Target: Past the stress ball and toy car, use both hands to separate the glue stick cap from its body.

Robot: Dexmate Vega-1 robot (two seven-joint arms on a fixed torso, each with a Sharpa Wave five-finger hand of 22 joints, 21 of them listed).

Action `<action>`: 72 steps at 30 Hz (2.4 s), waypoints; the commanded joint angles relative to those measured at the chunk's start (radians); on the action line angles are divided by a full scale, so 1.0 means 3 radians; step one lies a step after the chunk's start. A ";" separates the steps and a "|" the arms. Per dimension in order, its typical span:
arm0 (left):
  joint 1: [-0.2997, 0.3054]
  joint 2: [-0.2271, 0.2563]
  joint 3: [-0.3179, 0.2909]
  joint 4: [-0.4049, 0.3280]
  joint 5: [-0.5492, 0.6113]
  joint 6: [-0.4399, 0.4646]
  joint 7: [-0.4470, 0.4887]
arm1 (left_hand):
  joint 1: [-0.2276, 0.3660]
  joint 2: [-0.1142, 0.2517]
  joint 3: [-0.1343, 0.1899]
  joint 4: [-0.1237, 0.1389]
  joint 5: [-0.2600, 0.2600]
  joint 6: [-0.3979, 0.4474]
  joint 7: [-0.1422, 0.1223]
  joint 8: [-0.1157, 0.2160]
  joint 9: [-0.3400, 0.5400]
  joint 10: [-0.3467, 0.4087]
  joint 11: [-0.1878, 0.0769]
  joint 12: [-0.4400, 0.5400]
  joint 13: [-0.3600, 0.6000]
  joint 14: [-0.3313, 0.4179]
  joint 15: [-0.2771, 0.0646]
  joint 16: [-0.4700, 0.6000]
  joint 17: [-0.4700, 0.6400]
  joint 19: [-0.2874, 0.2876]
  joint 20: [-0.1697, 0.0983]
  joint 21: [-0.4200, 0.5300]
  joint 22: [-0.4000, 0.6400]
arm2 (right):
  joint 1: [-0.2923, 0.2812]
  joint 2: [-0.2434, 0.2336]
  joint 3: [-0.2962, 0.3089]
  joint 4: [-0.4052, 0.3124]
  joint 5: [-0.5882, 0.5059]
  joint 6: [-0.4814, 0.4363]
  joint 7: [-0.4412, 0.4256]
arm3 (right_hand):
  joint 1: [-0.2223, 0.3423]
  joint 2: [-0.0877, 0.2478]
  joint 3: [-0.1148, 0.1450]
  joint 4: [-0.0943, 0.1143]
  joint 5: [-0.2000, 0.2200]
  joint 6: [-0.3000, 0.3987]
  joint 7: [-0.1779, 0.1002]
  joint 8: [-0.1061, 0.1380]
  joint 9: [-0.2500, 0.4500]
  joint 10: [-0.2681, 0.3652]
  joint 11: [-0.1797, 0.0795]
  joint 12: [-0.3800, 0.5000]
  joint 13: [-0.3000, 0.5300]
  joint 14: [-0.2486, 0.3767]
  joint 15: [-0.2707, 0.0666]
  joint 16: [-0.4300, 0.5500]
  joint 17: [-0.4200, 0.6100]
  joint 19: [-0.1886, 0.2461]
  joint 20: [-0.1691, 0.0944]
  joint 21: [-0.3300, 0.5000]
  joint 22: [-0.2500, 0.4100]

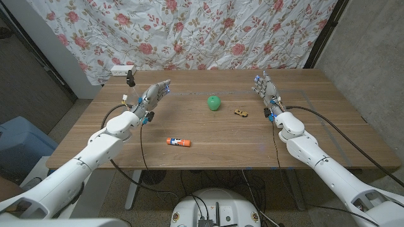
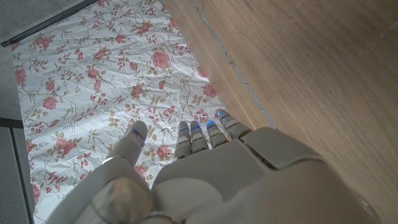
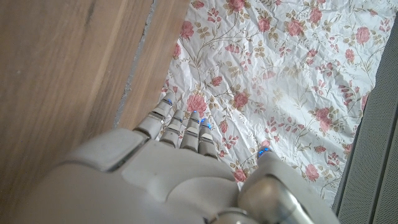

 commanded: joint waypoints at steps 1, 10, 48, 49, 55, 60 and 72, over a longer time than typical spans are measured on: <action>0.0236 0.0298 -0.0087 -0.0298 0.0298 -0.0026 0.0134 | 0.0091 0.0099 0.0045 -0.0076 -0.0002 0.0088 0.0014 0.0023 0.0009 0.0088 0.0020 0.0026 0.0016 0.0083 -0.0130 0.0015 0.0007 0.0099 -0.0032 0.0013 0.0014 | -0.0036 -0.0016 -0.0002 -0.0033 -0.0007 0.0024 0.0013 | -0.0025 0.0013 0.0011 -0.0024 0.0015 -0.0004 0.0018 0.0009 0.0008 -0.0023 0.0004 0.0011 0.0007 -0.0013 -0.0009 0.0014 0.0002 -0.0026 -0.0012 -0.0008 0.0006; 0.0460 0.0465 -0.0165 -0.0496 0.0607 -0.0057 0.0328 | 0.0148 0.0110 0.0044 -0.0189 -0.0021 0.0222 -0.0043 0.0027 0.0010 0.0221 -0.0030 0.0039 0.0017 0.0163 -0.0153 0.0016 0.0004 0.0212 -0.0053 0.0030 0.0015 | -0.0068 -0.0008 -0.0001 -0.0056 -0.0029 0.0040 -0.0030 | -0.0021 0.0016 0.0018 -0.0035 0.0016 -0.0004 0.0024 0.0010 0.0007 -0.0027 0.0008 0.0012 -0.0001 -0.0014 -0.0004 0.0017 -0.0012 -0.0027 -0.0008 -0.0007 0.0005; 0.1053 0.1548 -0.0560 -0.1449 0.1663 0.0492 0.0142 | 0.0516 -0.0200 -0.0024 -0.0433 -0.0022 0.0720 -0.0396 0.0105 0.0020 0.0608 -0.0228 0.0037 0.0023 0.0163 -0.0265 -0.0008 0.0012 0.0345 -0.0318 -0.0021 0.0006 | -0.0131 -0.0055 0.0034 -0.0146 -0.0046 -0.0025 -0.0122 | -0.0031 0.0020 0.0035 -0.0068 0.0015 0.0043 0.0001 0.0027 0.0006 -0.0010 0.0005 0.0025 -0.0029 -0.0016 0.0015 0.0029 -0.0071 -0.0045 0.0004 -0.0004 0.0005; 0.1091 0.1581 -0.0590 -0.1496 0.1682 0.0540 0.0142 | 0.0536 -0.0210 -0.0023 -0.0433 -0.0021 0.0733 -0.0391 0.0110 0.0020 0.0626 -0.0237 0.0039 0.0024 0.0163 -0.0266 -0.0008 0.0012 0.0343 -0.0317 -0.0023 0.0006 | -0.0128 -0.0055 0.0034 -0.0138 -0.0043 -0.0019 -0.0114 | -0.0032 0.0020 0.0035 -0.0069 0.0015 0.0042 0.0001 0.0027 0.0006 -0.0011 0.0004 0.0025 -0.0029 -0.0018 0.0015 0.0029 -0.0072 -0.0047 0.0008 -0.0005 0.0005; 0.1333 0.1687 -0.0758 -0.1818 0.1879 0.0950 0.0242 | 0.0718 -0.0331 -0.0024 -0.0434 -0.0008 0.0860 -0.0349 0.0150 0.0023 0.0783 -0.0267 0.0059 0.0029 0.0170 -0.0275 -0.0004 0.0014 0.0339 -0.0322 -0.0030 0.0005 | -0.0104 -0.0054 0.0032 -0.0101 -0.0047 -0.0004 -0.0091 | -0.0031 0.0016 0.0037 -0.0076 0.0014 0.0044 -0.0003 0.0027 0.0006 -0.0014 0.0004 0.0025 -0.0031 -0.0021 0.0016 0.0028 -0.0080 -0.0054 0.0009 -0.0006 0.0005; 0.1500 0.1697 -0.0846 -0.2004 0.2065 0.1188 0.0319 | 0.0825 -0.0414 -0.0032 -0.0432 -0.0001 0.0941 -0.0343 0.0174 0.0024 0.0874 -0.0286 0.0064 0.0031 0.0207 -0.0274 0.0007 0.0014 0.0346 -0.0307 -0.0029 0.0005 | -0.0091 -0.0048 0.0033 -0.0069 -0.0034 0.0000 -0.0071 | -0.0028 0.0014 0.0040 -0.0083 0.0013 0.0045 -0.0005 0.0026 0.0007 -0.0016 0.0004 0.0024 -0.0033 -0.0023 0.0017 0.0029 -0.0088 -0.0055 0.0010 -0.0005 0.0005; 0.1634 0.1786 -0.0859 -0.2403 0.2464 0.1851 0.0187 | 0.1078 -0.0630 -0.0062 -0.0427 0.0012 0.1053 -0.0461 0.0195 0.0024 0.0983 -0.0363 0.0034 0.0031 0.0260 -0.0277 0.0008 0.0015 0.0336 -0.0287 -0.0036 0.0004 | -0.0065 -0.0014 0.0036 0.0003 -0.0065 0.0039 -0.0120 | -0.0025 0.0022 0.0051 -0.0096 0.0012 0.0044 -0.0010 0.0024 0.0007 -0.0025 0.0000 0.0023 -0.0038 -0.0032 0.0027 0.0029 -0.0105 -0.0063 0.0010 -0.0005 0.0005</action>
